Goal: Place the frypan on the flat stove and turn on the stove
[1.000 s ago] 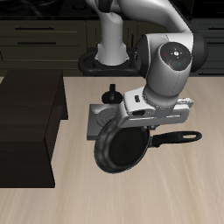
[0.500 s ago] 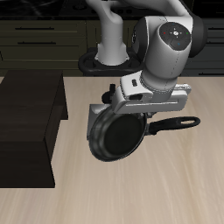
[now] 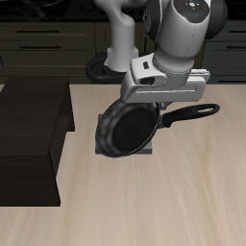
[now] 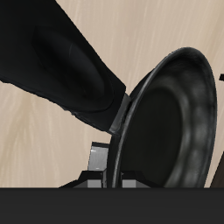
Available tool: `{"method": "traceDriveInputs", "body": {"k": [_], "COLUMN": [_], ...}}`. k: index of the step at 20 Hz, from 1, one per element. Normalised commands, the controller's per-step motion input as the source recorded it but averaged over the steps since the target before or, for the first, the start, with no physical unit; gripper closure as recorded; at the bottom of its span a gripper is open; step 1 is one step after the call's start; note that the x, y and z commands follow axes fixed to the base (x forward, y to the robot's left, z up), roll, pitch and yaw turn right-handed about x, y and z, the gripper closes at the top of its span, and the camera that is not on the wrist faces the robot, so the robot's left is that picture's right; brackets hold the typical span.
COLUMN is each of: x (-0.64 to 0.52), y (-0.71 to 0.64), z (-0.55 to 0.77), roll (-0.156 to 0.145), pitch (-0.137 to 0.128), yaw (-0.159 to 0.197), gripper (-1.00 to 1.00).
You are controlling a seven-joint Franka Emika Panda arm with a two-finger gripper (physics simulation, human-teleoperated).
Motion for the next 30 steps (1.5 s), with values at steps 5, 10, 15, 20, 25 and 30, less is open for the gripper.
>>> {"method": "traceDriveInputs", "body": {"k": [5, 10, 15, 20, 25, 30], "x": [-0.24, -0.34, -0.25, -0.3, -0.35, -0.33], "y": [-0.03, -0.1, -0.04, -0.14, -0.19, -0.17], "z": [0.25, 0.29, 0.12, 0.08, -0.04, -0.02], "roll": [0.01, 0.014, 0.003, -0.021, -0.012, -0.014], "pitch": [-0.012, -0.032, -0.013, -0.011, 0.005, -0.029], "yaw": [0.022, -0.015, 0.007, -0.016, -0.044, -0.032], "gripper": [1.0, 1.0, 1.0, 1.0, 1.0, 1.0]}}
